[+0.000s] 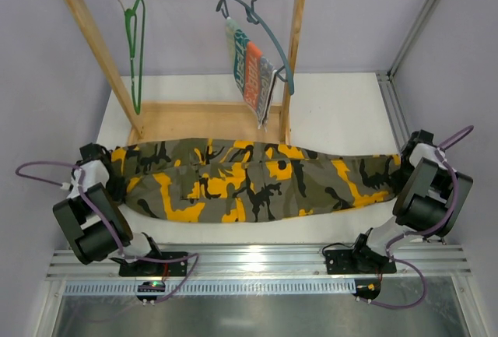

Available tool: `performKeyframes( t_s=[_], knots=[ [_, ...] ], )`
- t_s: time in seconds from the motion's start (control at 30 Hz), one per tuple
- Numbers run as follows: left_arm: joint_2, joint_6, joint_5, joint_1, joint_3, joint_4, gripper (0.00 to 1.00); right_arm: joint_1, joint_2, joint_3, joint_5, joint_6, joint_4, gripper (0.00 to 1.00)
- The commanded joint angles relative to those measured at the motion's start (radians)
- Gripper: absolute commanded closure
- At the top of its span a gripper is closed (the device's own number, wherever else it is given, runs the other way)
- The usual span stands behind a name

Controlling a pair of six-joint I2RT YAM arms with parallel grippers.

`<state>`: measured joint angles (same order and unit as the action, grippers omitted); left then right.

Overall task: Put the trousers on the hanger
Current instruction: Fold the trousers

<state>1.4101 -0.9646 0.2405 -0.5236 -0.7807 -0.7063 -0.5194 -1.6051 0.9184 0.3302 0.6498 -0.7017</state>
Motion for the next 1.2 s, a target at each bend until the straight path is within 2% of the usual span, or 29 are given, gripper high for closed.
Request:
performKeyframes(
  t_s=[0.0,0.13,0.43,0.5,0.57,0.6,0.67,0.77,0.87,0.9,0.93,1.1,1.17],
  knots=[
    [-0.011,0.055,0.051,-0.042,0.012,-0.073,1.00,-0.047,0.065,-0.036,0.110,0.024,-0.062,0.96],
    [-0.082,0.067,0.066,-0.047,0.011,-0.108,1.00,-0.100,0.134,-0.096,0.072,0.017,-0.044,0.96],
    [-0.220,0.050,0.163,-0.047,-0.005,-0.211,0.99,-0.178,0.278,-0.136,0.125,0.013,-0.082,0.96],
    [-0.227,0.038,0.168,-0.049,0.000,-0.220,0.94,-0.195,0.297,-0.142,0.132,0.013,-0.082,0.96],
    [-0.234,0.033,0.154,-0.049,-0.002,-0.222,0.81,-0.220,0.286,-0.132,0.121,-0.013,-0.088,0.96],
    [-0.235,0.030,0.157,-0.047,-0.008,-0.241,0.58,-0.228,0.277,-0.118,0.097,-0.025,-0.094,0.93],
    [-0.246,0.032,0.174,-0.049,-0.056,-0.266,0.36,-0.249,0.261,-0.102,0.031,-0.074,-0.090,0.75],
    [-0.266,0.063,0.209,-0.049,-0.177,-0.311,0.23,-0.249,0.290,-0.073,-0.080,-0.111,-0.087,0.63],
    [-0.264,0.098,0.191,-0.047,-0.280,-0.346,0.22,-0.249,0.359,-0.055,-0.285,-0.191,-0.038,0.56],
    [-0.257,0.099,0.160,-0.049,-0.331,-0.351,0.23,-0.231,0.382,-0.049,-0.387,-0.212,-0.016,0.55],
    [-0.244,0.101,0.114,-0.047,-0.344,-0.343,0.23,-0.203,0.404,-0.041,-0.477,-0.228,0.023,0.48],
    [-0.160,0.043,0.065,-0.046,-0.328,-0.297,0.25,0.046,0.540,0.106,-0.448,-0.278,0.057,0.47],
    [-0.125,0.052,0.069,-0.049,-0.315,-0.266,0.25,0.188,0.563,0.151,-0.534,-0.298,0.106,0.47]
  ],
)
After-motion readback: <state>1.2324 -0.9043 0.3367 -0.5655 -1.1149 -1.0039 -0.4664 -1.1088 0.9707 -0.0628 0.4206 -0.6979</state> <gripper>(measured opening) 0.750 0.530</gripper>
